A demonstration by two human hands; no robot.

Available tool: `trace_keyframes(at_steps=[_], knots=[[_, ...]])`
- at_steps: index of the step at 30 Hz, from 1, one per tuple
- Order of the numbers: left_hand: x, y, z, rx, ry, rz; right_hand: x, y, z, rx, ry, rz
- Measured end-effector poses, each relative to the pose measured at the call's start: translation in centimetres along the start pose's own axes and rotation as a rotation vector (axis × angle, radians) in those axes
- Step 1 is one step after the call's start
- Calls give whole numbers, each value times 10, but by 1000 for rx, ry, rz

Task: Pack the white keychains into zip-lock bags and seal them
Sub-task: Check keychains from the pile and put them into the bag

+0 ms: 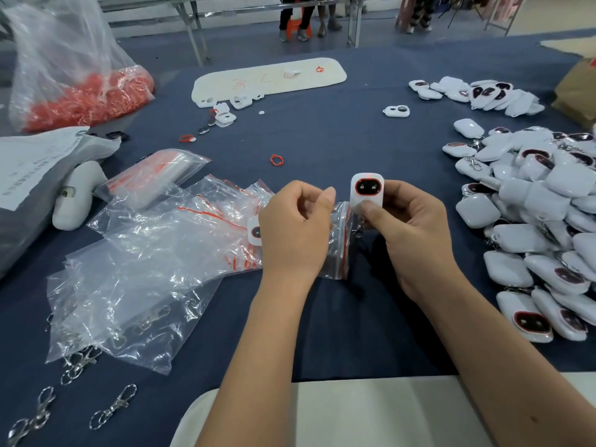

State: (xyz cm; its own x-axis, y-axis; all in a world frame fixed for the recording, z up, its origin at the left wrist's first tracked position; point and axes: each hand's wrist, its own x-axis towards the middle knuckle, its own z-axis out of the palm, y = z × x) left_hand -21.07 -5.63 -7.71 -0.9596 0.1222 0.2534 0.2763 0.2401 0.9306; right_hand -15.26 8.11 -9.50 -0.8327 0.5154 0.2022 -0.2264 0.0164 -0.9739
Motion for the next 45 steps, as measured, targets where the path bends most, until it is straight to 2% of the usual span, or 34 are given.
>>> trace_keyframes(at_steps=[3, 11, 17, 20, 23, 26, 30, 33, 35, 38, 40, 43, 45], knots=[[-4, 1, 1, 222, -13, 34, 0, 0, -1, -15, -12, 4], [-12, 6, 5, 442, -157, -5, 3, 1, -1, -39, 63, -18], [-9, 8, 3, 332, 2, 4, 3, -2, 2, 54, 77, 31], [-12, 13, 8, 250, 110, 38, -1, -3, 3, -163, 68, -22], [-18, 15, 17, 220, 126, 146, -5, -5, 6, -361, -7, -71], [-22, 15, 22, 243, 112, 269, -4, -5, 7, -399, -55, -66], [-26, 21, 24, 133, 98, 470, 2, 1, 1, -329, 132, 16], [-26, 26, 21, 100, 135, 534, 1, 2, 3, -302, 132, 18], [-21, 28, 13, -19, 263, 434, 0, 1, 5, -270, 125, -1], [-3, 24, -9, -339, 523, 130, -2, -2, 6, -267, 98, -58], [7, 15, -25, -497, 643, -46, -3, -2, 7, -354, 47, -76], [12, 9, -35, -574, 697, -196, -4, -2, 9, -497, -37, -60], [11, 9, -32, -516, 631, -209, -6, -4, 11, -547, -62, -76]])
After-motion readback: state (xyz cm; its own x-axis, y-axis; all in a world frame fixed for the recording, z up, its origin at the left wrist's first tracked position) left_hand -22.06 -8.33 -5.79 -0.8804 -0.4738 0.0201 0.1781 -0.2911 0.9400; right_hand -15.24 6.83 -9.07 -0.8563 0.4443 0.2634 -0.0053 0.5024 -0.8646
